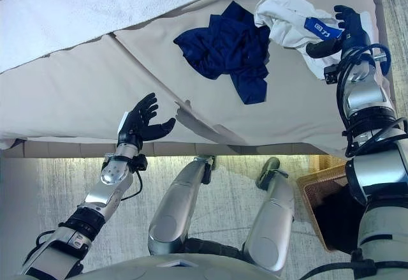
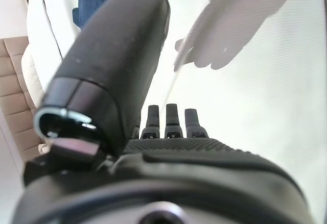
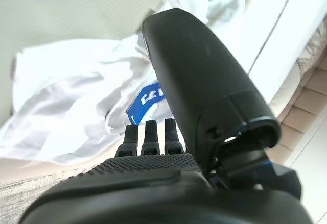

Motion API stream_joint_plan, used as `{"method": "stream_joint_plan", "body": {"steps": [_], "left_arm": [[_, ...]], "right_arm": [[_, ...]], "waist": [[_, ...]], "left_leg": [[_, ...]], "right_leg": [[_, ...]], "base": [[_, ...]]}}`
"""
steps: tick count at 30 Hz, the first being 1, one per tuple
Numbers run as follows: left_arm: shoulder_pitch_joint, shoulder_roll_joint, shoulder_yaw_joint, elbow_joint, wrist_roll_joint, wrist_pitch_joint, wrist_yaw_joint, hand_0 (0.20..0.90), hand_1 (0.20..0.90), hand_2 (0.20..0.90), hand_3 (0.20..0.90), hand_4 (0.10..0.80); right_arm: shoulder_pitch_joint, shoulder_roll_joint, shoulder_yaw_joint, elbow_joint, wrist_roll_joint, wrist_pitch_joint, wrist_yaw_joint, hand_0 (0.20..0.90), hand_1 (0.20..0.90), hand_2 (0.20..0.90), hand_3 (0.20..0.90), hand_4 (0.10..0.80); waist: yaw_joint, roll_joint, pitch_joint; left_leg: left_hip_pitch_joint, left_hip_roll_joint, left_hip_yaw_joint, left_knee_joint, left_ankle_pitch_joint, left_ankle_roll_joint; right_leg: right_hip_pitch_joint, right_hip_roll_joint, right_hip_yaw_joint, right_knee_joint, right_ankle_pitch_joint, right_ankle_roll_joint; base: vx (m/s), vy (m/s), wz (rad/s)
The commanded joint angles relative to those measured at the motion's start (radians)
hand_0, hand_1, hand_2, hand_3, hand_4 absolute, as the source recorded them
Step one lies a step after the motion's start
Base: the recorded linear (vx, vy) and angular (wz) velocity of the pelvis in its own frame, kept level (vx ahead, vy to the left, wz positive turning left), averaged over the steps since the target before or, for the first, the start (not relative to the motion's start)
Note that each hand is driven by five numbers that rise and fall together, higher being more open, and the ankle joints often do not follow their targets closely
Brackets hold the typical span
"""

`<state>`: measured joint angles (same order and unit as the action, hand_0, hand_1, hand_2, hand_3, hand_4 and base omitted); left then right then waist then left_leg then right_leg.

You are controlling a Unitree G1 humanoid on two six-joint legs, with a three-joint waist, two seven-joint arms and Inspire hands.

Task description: Pick up the clothes from the bed and place them into the basket

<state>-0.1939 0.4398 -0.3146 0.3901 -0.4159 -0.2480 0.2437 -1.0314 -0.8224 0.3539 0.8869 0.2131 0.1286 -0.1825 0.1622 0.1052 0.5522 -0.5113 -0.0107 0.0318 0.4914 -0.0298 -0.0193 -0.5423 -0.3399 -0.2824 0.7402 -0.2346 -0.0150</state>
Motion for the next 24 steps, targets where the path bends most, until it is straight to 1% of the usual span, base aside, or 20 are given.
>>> {"method": "stream_joint_plan", "body": {"steps": [1, 6, 10, 13, 14, 15, 16, 17, 18, 24], "left_arm": [[0.060, 0.053, 0.025, -0.170, -0.017, -0.091, 0.008, 0.900, 0.900, 0.900, 0.900, 0.800], [0.088, 0.081, 0.036, -0.231, 0.003, -0.088, 0.005, 0.900, 0.900, 0.900, 0.900, 0.800], [0.115, 0.101, 0.046, -0.267, -0.005, -0.101, 0.003, 0.900, 0.900, 0.900, 0.900, 0.800], [0.126, 0.111, 0.055, -0.294, -0.004, -0.106, 0.002, 0.900, 0.900, 0.900, 0.900, 0.800], [0.128, 0.114, 0.060, -0.298, -0.007, -0.108, 0.000, 0.900, 0.900, 0.900, 0.900, 0.800], [0.130, 0.116, 0.060, -0.300, -0.010, -0.111, -0.001, 0.900, 0.900, 0.900, 0.900, 0.800], [0.130, 0.121, 0.059, -0.307, -0.014, -0.109, -0.002, 0.900, 0.900, 0.900, 0.900, 0.800], [0.130, 0.122, 0.059, -0.308, -0.013, -0.107, -0.003, 0.900, 0.900, 0.900, 0.900, 0.800], [0.131, 0.124, 0.058, -0.312, -0.014, -0.104, -0.009, 0.900, 0.900, 0.900, 0.900, 0.800], [0.132, 0.132, 0.042, -0.323, -0.003, -0.121, -0.008, 0.900, 0.900, 0.900, 0.900, 0.800]], "right_arm": [[-0.174, -0.109, 0.056, 0.002, -0.044, -0.017, -0.033, 0.900, 0.900, 0.900, 0.900, 0.800], [-0.222, -0.128, 0.078, 0.063, -0.039, 0.025, -0.011, 0.900, 0.900, 0.900, 0.900, 0.800], [-0.247, -0.144, 0.103, 0.105, -0.052, 0.070, 0.016, 0.900, 0.900, 0.900, 0.900, 0.800], [-0.250, -0.145, 0.110, 0.125, -0.068, 0.095, 0.017, 0.900, 0.900, 0.900, 0.900, 0.800], [-0.251, -0.146, 0.113, 0.135, -0.066, 0.096, 0.022, 0.853, 0.853, 0.853, 0.845, 0.745], [-0.253, -0.148, 0.115, 0.145, -0.062, 0.095, 0.025, 0.853, 0.853, 0.853, 0.845, 0.745], [-0.252, -0.151, 0.114, 0.153, -0.056, 0.090, 0.023, 0.547, 0.547, 0.547, 0.488, 0.388], [-0.251, -0.151, 0.114, 0.153, -0.056, 0.091, 0.023, 0.547, 0.547, 0.547, 0.488, 0.388], [-0.250, -0.153, 0.112, 0.154, -0.058, 0.091, 0.019, 0.300, 0.300, 0.300, 0.200, 0.100], [-0.237, -0.178, 0.086, 0.170, -0.035, 0.055, -0.018, 0.300, 0.300, 0.300, 0.200, 0.100]], "waist": [[0.023, 0.036, -0.032], [0.042, 0.044, -0.032], [0.052, 0.053, -0.032], [0.058, 0.052, -0.032], [0.059, 0.050, -0.032], [0.059, 0.048, -0.032], [0.059, 0.046, -0.032], [0.059, 0.044, -0.032], [0.059, 0.042, -0.032], [0.054, 0.024, -0.032]], "left_leg": [[-0.026, 0.009, 0.026, 0.114, -0.158, 0.020], [-0.108, 0.007, 0.022, 0.174, -0.168, 0.028], [-0.169, 0.003, 0.013, 0.206, -0.165, 0.036], [-0.201, 0.002, 0.007, 0.232, -0.169, 0.040], [-0.207, 0.004, 0.006, 0.238, -0.171, 0.041], [-0.212, 0.006, 0.004, 0.242, -0.171, 0.041], [-0.219, 0.009, 0.002, 0.249, -0.171, 0.042], [-0.220, 0.009, 0.003, 0.250, -0.172, 0.042], [-0.220, 0.011, 0.003, 0.251, -0.171, 0.042], [-0.178, 0.022, -0.002, 0.240, -0.173, 0.034]], "right_leg": [[-0.017, 0.034, -0.029, 0.123, -0.089, -0.028], [-0.089, 0.032, -0.028, 0.190, -0.109, -0.036], [-0.148, 0.040, -0.018, 0.228, -0.116, -0.041], [-0.174, 0.048, -0.015, 0.248, -0.120, -0.043], [-0.178, 0.050, -0.014, 0.252, -0.122, -0.044], [-0.181, 0.053, -0.016, 0.255, -0.123, -0.045], [-0.185, 0.055, -0.017, 0.259, -0.124, -0.045], [-0.185, 0.056, -0.017, 0.260, -0.124, -0.045], [-0.183, 0.057, -0.017, 0.259, -0.124, -0.045], [-0.129, 0.068, -0.024, 0.226, -0.113, -0.039]], "base": [[0.011, -0.096, 0.12], [0.013, -0.104, 0.09], [-0.004, -0.061, 0.06], [-0.015, -0.049, 0.02], [-0.018, -0.046, -0.02], [-0.025, -0.052, -0.05], [-0.024, -0.042, -0.06], [-0.029, -0.044, -0.03], [-0.028, -0.034, 0.00], [-0.039, 0.007, -0.01]]}}
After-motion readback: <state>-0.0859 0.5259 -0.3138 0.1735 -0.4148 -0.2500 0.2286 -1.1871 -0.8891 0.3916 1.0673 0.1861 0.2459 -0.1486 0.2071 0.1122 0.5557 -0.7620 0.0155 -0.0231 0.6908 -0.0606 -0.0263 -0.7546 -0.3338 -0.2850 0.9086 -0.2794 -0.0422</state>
